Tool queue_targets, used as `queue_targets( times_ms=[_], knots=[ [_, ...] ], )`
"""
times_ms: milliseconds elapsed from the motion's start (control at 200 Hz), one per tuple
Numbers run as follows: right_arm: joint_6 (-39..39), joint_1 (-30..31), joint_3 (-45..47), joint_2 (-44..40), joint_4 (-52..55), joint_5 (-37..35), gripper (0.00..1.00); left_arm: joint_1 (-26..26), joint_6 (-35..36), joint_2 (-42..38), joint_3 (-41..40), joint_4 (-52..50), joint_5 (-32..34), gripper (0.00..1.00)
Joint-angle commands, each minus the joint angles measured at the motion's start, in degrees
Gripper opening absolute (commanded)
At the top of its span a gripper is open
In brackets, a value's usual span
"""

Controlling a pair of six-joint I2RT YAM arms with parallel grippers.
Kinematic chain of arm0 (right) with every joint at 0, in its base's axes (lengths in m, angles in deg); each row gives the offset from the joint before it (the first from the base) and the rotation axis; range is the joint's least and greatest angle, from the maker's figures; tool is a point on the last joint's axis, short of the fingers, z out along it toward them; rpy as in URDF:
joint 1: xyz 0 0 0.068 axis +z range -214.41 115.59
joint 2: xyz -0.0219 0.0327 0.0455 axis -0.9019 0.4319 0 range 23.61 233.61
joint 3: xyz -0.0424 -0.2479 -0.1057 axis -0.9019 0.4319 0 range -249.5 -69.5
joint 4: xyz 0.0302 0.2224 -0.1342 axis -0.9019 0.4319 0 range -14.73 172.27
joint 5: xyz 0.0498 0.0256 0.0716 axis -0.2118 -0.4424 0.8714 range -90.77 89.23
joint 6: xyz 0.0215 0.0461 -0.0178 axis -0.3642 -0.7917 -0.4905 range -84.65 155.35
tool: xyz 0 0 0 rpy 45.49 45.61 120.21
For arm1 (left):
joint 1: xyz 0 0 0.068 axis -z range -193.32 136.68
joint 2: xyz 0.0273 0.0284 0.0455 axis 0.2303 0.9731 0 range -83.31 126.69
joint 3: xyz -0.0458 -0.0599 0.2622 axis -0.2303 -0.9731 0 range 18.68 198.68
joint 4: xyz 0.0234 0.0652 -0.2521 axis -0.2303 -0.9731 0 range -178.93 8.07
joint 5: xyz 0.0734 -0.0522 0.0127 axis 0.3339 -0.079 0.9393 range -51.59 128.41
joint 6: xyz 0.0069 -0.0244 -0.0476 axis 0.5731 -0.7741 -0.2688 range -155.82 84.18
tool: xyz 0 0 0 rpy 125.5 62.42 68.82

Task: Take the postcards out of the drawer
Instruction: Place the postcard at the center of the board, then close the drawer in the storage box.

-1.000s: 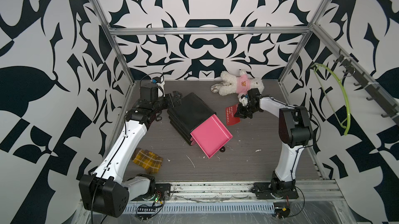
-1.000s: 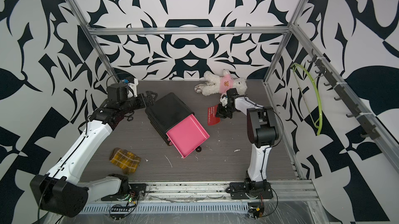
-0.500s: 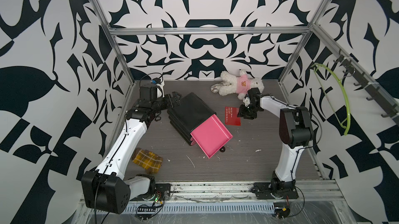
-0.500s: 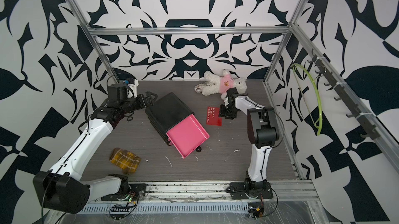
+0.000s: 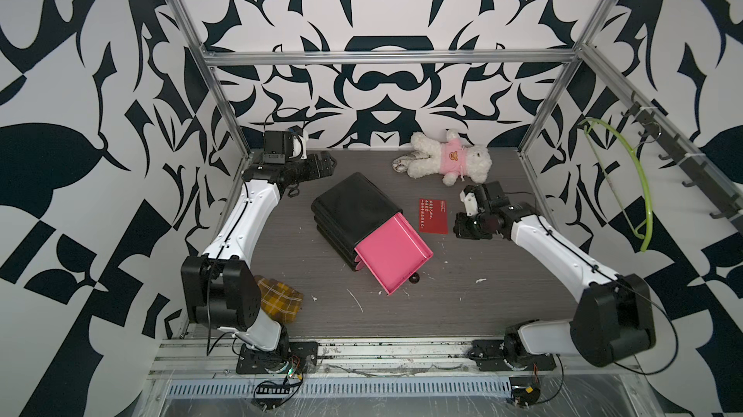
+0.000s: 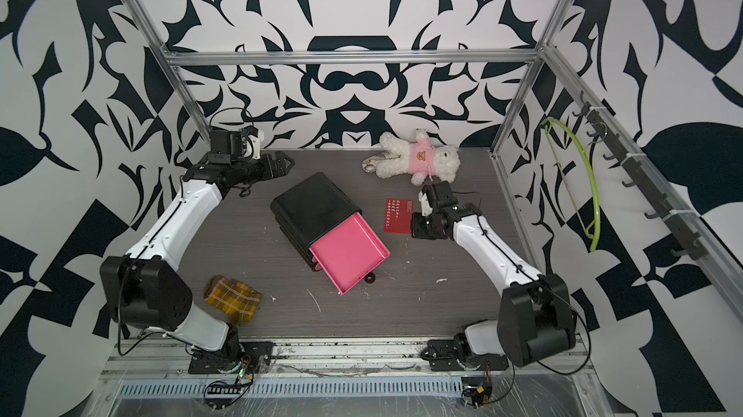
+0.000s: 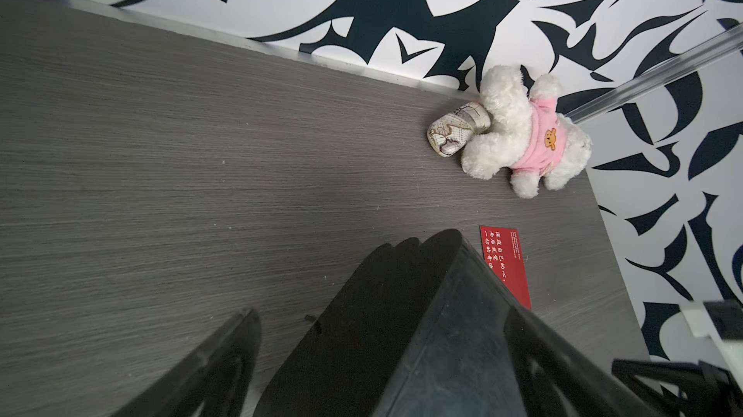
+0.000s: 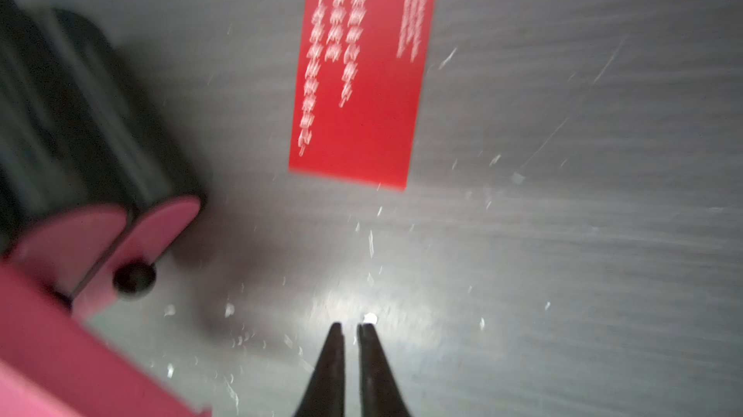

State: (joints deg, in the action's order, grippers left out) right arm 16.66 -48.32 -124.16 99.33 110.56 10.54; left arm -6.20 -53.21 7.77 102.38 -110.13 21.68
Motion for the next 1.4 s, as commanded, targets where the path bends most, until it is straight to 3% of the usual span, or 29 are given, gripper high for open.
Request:
queue_targets(
  times_ms=[0,235,540,1230,1260,1395],
  knots=[
    [-2.61,4.64,3.91,-5.78,-0.86,0.03,0.00,-0.32,2.00,2.60,0.89,-4.60,-7.13,0.99],
    [-8.10,14.42,10.27,-11.23,-5.17,1.57,0.00,-0.19,2.53,2.58,-4.60,-3.91,-11.29,0.96],
    [-12.28,25.02,12.47,-11.46,-13.25,1.19,0.00,-0.07,3.66,2.22,-8.96,-4.39,-13.38,0.93],
    [-12.11,29.21,9.22,-12.50,-22.06,-0.60,0.00,1.81,5.67,6.01,-8.73,-6.75,-14.91,0.86],
    [-11.95,29.26,9.21,-12.76,-22.00,-0.82,0.00,1.89,5.78,6.09,-8.77,-6.92,-14.91,0.82],
    [-11.54,29.34,9.38,-14.77,-21.01,-1.96,0.00,2.22,6.14,6.72,-8.47,-7.24,-14.93,0.79]
  ],
)
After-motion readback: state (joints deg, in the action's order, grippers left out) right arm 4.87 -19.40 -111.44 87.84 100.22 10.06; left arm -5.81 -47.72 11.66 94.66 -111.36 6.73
